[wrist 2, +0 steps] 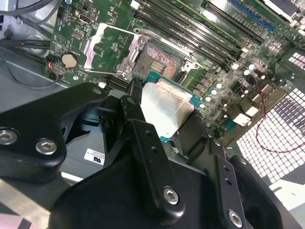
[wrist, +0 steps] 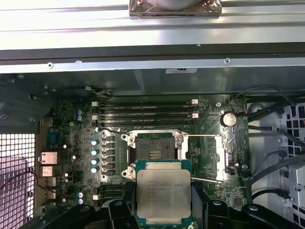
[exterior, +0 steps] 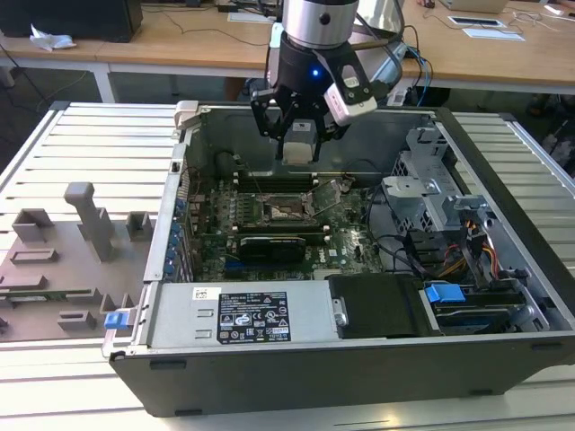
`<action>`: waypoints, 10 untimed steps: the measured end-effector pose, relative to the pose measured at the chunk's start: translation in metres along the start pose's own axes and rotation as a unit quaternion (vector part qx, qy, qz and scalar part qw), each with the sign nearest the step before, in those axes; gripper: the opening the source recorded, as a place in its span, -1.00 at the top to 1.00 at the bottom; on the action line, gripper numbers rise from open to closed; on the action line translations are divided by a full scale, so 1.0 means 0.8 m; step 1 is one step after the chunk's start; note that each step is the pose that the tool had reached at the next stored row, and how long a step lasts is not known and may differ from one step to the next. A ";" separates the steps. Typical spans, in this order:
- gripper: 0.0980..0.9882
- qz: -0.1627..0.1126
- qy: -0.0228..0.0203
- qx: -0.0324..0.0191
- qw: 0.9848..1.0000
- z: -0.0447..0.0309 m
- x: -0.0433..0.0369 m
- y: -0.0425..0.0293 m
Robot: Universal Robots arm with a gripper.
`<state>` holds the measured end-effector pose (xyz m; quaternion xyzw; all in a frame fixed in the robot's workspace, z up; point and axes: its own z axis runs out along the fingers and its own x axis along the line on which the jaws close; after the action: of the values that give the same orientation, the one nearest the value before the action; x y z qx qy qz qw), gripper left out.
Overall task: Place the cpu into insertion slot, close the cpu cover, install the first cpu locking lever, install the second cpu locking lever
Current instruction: 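Place the cpu into insertion slot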
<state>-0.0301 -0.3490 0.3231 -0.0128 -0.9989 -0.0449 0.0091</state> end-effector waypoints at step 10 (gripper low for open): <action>0.00 0.000 0.000 0.000 1.000 0.0064 0.000 -0.0006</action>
<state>-0.0301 -0.3490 0.3180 -0.0128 -0.9989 -0.0448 0.0091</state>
